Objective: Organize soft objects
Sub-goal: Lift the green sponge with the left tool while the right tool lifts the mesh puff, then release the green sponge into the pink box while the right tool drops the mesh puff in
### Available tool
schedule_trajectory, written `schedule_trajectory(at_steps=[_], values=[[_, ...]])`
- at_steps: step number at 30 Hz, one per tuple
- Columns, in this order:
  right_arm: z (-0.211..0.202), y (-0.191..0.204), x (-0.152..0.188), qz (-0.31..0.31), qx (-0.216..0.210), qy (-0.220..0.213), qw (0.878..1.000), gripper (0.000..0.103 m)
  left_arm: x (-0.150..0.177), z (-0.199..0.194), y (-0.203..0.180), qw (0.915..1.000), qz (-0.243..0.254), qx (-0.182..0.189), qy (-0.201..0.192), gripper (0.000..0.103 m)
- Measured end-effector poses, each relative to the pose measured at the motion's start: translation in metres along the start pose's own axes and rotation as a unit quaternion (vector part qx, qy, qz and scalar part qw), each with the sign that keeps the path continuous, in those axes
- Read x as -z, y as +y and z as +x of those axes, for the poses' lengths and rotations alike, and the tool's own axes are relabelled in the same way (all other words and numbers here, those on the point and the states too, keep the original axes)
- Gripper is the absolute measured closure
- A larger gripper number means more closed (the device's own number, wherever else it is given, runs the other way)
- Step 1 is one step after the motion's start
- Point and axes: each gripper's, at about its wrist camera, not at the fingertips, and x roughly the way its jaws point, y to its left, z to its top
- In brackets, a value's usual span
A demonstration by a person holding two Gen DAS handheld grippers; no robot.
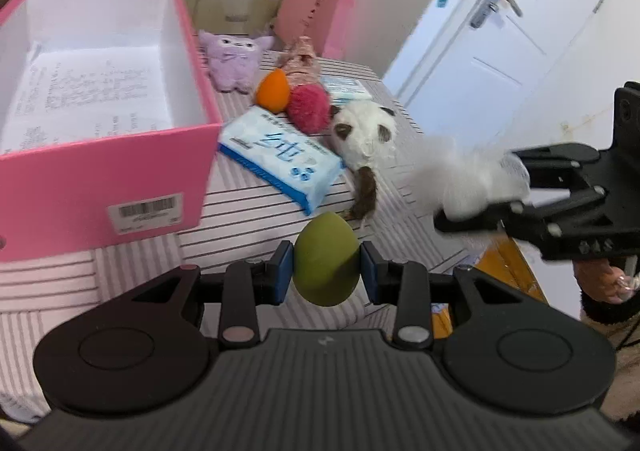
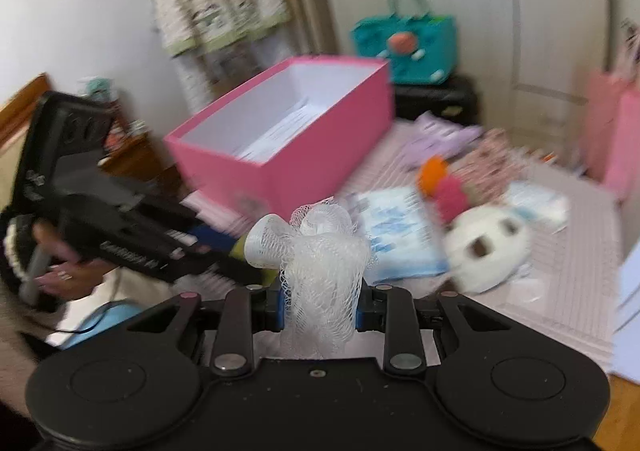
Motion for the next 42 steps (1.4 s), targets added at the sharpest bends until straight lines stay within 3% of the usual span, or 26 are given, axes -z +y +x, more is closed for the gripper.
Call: schedule_trajectory(at_steps=[10,16,23,28,33,38,42], values=[[0.02,0.026,-0.015,0.0,-0.08,0.034,0.996,0.07,0.016,-0.039,0.014,0.9994,-0.016,-0.03,0.002,0.068],[0.026,0.042,-0.041,-0.009,-0.118,0.018,0.993,0.069,0.015,-0.069,0.024,0.998,-0.017,-0.038,-0.047,0.068],[0.028,0.056,-0.078,-0.027,-0.131,-0.012,0.991,0.069,-0.005,-0.097,0.048,0.9938,-0.028,-0.061,-0.089,0.068],[0.028,0.063,-0.114,-0.048,-0.127,-0.034,0.99,0.069,-0.036,-0.122,0.054,0.9873,-0.002,-0.08,-0.137,0.068],[0.037,0.067,-0.155,-0.08,-0.09,-0.052,0.991,0.068,-0.064,-0.127,0.062,0.979,0.025,-0.103,-0.174,0.068],[0.063,0.056,-0.183,-0.102,-0.048,-0.07,0.991,0.067,-0.091,-0.112,0.08,0.9782,0.025,-0.099,-0.181,0.068],[0.111,0.038,-0.196,-0.115,-0.029,-0.044,0.992,0.067,-0.111,-0.075,0.1,0.9777,0.035,-0.136,-0.156,0.068]])
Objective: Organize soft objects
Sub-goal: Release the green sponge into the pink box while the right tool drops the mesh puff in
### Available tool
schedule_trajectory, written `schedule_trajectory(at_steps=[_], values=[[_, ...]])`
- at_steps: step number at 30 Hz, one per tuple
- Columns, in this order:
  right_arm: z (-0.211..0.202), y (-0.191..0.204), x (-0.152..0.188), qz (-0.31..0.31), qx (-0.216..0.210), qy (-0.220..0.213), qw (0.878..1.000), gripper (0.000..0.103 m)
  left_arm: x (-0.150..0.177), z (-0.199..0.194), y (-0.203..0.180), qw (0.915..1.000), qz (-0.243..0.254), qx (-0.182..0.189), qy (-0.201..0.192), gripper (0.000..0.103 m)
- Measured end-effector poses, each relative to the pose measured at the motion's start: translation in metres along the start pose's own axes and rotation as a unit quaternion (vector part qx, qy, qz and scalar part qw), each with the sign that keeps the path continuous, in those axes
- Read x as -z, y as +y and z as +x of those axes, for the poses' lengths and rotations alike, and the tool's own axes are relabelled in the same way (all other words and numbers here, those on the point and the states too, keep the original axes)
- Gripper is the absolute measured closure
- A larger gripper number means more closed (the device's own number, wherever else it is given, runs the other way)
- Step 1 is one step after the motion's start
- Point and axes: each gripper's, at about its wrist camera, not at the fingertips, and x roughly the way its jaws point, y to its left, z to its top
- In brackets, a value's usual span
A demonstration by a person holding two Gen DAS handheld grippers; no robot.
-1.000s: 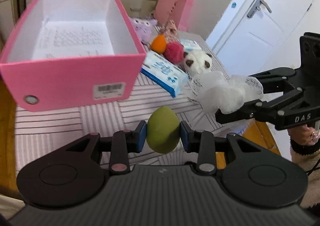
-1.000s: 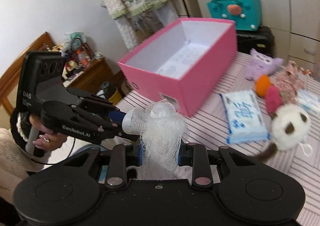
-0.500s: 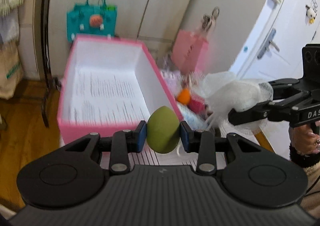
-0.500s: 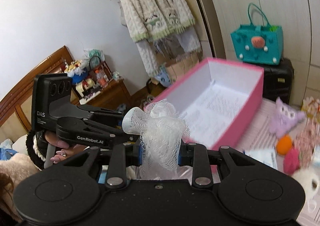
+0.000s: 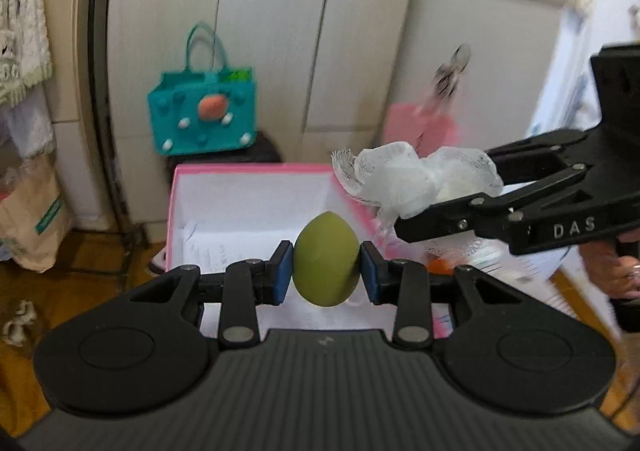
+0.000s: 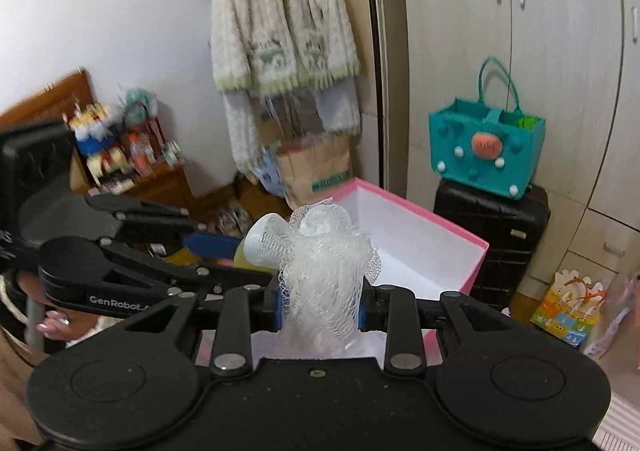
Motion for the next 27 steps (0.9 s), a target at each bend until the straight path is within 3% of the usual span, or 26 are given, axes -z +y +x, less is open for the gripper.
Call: schedule_trajectory(at_steps=[6,10,12,15,18,20,23,27], values=[[0.065,-0.02,-0.008,-0.07,0.032,0.069,0.995,0.067,-0.015,0.065,0.019,0.9981,-0.009,-0.026,0.055,0.068],[0.103,-0.029,-0.013,-0.12,0.062,0.108,0.985,0.066,-0.026,0.099,0.033,0.9943,-0.043,-0.028,0.094,0.068],[0.118,-0.035,-0.016,-0.124,0.069,0.118,0.983,0.065,-0.029,0.115,0.037,0.9928,-0.035,-0.053,0.101,0.068],[0.136,-0.043,-0.018,-0.128,0.074,0.136,0.98,0.065,-0.03,0.134,0.033,0.9886,0.019,-0.104,0.107,0.068],[0.15,-0.044,-0.014,-0.148,0.079,0.153,0.974,0.065,-0.033,0.144,0.039,0.9878,0.008,-0.098,0.121,0.068],[0.154,-0.041,-0.011,-0.168,0.085,0.157,0.969,0.063,-0.038,0.151,0.048,0.9884,-0.014,-0.085,0.125,0.068],[0.159,-0.038,-0.009,-0.195,0.109,0.147,0.963,0.054,-0.041,0.158,0.048,0.9874,-0.004,-0.105,0.119,0.066],[0.16,-0.042,-0.009,-0.194,0.115,0.14,0.964,0.045,-0.043,0.161,0.049,0.9888,-0.015,-0.101,0.109,0.06]])
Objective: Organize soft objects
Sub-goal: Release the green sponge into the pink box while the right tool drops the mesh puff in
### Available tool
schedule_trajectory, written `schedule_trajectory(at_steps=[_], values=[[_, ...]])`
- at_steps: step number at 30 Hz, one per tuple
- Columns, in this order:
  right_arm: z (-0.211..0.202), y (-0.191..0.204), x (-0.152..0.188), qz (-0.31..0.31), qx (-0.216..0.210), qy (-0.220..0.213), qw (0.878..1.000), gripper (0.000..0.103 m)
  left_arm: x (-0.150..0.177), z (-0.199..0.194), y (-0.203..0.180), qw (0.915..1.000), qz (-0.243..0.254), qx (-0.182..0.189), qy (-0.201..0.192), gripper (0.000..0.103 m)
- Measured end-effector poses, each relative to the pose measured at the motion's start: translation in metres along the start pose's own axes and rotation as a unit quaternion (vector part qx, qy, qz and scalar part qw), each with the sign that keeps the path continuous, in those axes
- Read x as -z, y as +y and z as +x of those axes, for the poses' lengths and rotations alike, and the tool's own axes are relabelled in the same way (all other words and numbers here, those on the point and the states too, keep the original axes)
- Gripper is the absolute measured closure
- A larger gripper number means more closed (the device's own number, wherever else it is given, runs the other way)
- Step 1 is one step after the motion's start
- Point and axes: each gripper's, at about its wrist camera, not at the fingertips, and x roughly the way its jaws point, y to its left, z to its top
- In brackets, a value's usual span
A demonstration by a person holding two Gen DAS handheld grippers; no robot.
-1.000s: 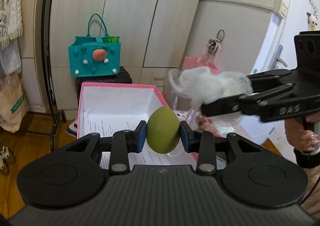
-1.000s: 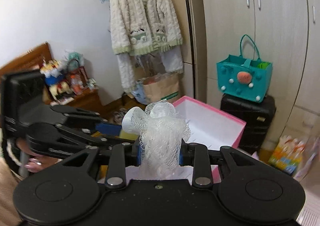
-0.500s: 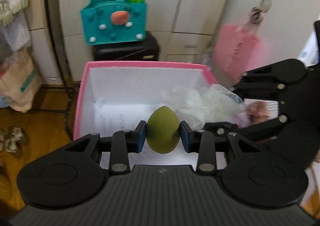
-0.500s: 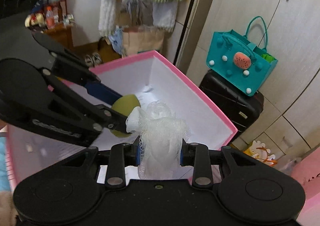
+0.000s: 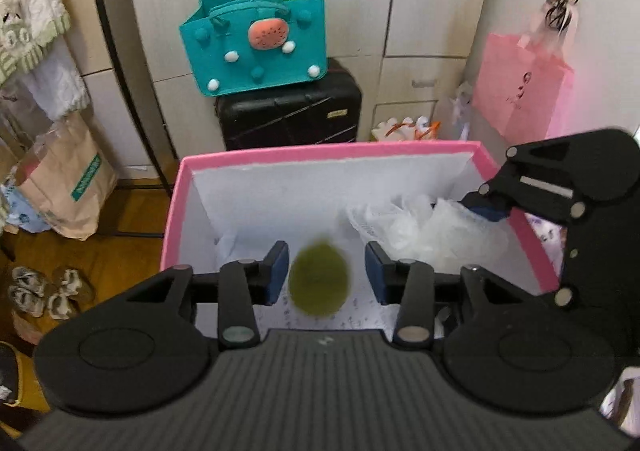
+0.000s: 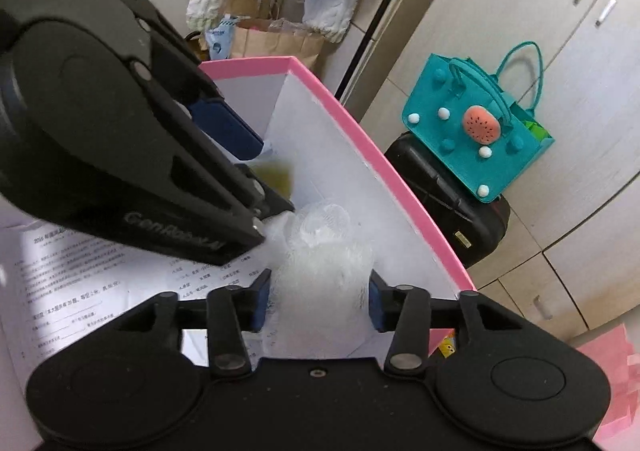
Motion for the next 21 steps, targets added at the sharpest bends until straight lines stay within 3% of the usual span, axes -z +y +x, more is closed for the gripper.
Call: schedule_trajectory(at_steps=[4,7,11,21], values=[[-0.01,-0.008,0.006,0.022,0.018,-0.018,0.999,0.04,0.003,-0.007,0.004,0.9997,-0.011,0.012,-0.019,0.049],[-0.036,-0.015,0.018,0.105,-0.003,-0.037,0.994,0.04,0.014,-0.024,0.006,0.9993,0.003,0.007,-0.038,0.045],[-0.073,-0.011,0.04,0.149,0.011,-0.078,0.986,0.04,0.029,-0.057,0.012,0.9979,0.007,0.012,-0.064,0.042],[-0.163,-0.012,0.083,0.233,-0.064,-0.131,0.961,0.04,0.05,-0.136,0.005,0.9963,0.028,0.045,-0.068,0.037]])
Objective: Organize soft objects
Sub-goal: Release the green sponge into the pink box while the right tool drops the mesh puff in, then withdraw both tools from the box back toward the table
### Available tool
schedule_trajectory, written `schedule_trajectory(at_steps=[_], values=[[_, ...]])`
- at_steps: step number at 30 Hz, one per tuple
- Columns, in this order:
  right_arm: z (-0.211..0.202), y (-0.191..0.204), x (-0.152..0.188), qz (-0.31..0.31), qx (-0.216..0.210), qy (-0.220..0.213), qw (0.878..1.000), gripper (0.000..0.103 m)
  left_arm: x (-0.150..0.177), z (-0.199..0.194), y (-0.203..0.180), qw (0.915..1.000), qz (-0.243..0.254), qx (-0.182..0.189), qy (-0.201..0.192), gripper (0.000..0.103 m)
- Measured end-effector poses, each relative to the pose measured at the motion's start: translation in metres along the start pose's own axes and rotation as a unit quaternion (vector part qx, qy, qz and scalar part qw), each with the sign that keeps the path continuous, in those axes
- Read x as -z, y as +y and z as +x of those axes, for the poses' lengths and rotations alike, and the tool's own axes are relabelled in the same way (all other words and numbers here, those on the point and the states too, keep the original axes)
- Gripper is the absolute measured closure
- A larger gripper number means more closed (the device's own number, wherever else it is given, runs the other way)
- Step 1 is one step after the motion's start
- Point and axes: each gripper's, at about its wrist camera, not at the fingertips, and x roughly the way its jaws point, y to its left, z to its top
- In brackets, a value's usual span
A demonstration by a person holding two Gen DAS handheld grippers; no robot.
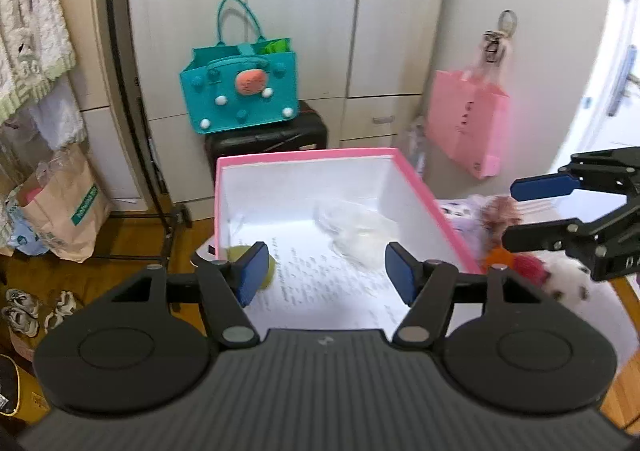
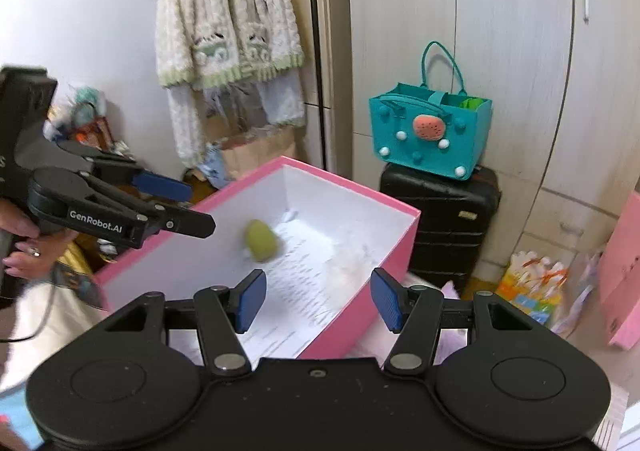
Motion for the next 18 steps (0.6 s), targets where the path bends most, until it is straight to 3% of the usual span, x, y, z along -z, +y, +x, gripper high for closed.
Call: schedule_trajectory(at_steps=[6,14,18], values=[[-0.046,0.003,0.014,0.02,-0.014,0.0,1.0,0.039,0.007,-0.043,-0.027,0.9989,0.044,-0.005,-0.013,0.033],[-0.099,0.006,0.05,0.039,-0.019,0.009,0.999,0.036,0.022,-0.072,-0.066,0.996,0.07,0.052,0.019,0.028],[-0.118,0.005,0.07,0.051,-0.031,0.02,0.998,0.035,0.033,-0.081,-0.085,0.9943,0.087,0.055,0.027,0.025]])
